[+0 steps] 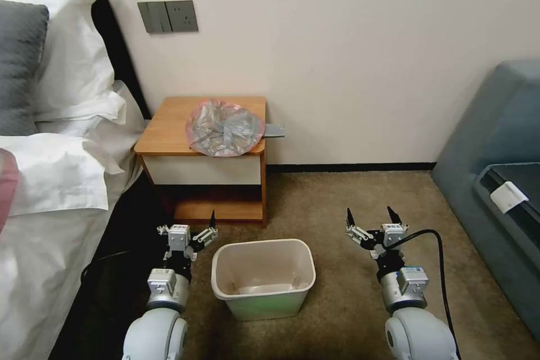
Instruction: Pick up the garbage bag from the table and place it over the trash can.
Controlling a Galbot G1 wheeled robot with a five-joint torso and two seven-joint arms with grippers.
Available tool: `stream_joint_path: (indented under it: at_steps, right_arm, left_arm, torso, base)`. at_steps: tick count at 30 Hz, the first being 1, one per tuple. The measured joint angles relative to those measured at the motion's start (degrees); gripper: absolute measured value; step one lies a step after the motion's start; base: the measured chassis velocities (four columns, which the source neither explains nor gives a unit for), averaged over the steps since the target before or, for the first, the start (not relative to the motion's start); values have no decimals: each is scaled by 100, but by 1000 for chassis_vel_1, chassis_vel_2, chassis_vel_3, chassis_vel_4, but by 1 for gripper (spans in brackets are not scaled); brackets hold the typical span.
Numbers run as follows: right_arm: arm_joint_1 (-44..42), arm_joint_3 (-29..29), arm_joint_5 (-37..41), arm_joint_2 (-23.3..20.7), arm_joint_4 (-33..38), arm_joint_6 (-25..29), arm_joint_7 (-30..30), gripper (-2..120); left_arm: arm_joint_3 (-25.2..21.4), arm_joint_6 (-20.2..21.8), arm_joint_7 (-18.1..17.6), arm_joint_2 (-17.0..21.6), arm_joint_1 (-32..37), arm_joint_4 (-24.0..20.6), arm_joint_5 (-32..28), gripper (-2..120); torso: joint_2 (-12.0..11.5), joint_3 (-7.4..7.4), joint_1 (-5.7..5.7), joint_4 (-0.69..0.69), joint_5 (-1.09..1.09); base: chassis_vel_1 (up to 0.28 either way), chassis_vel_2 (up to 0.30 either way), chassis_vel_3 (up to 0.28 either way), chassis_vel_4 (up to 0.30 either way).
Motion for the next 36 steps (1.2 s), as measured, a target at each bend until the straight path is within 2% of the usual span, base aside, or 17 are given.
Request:
stream_joint_path:
  at_steps: [36]
  right_arm:
    - [0, 0, 0, 0, 0, 0, 0, 100]
  left_arm:
    - [0, 0, 0, 0, 0, 0, 0, 100]
  torso:
    - [0, 0, 0, 0, 0]
  base:
    - [0, 0, 0, 0]
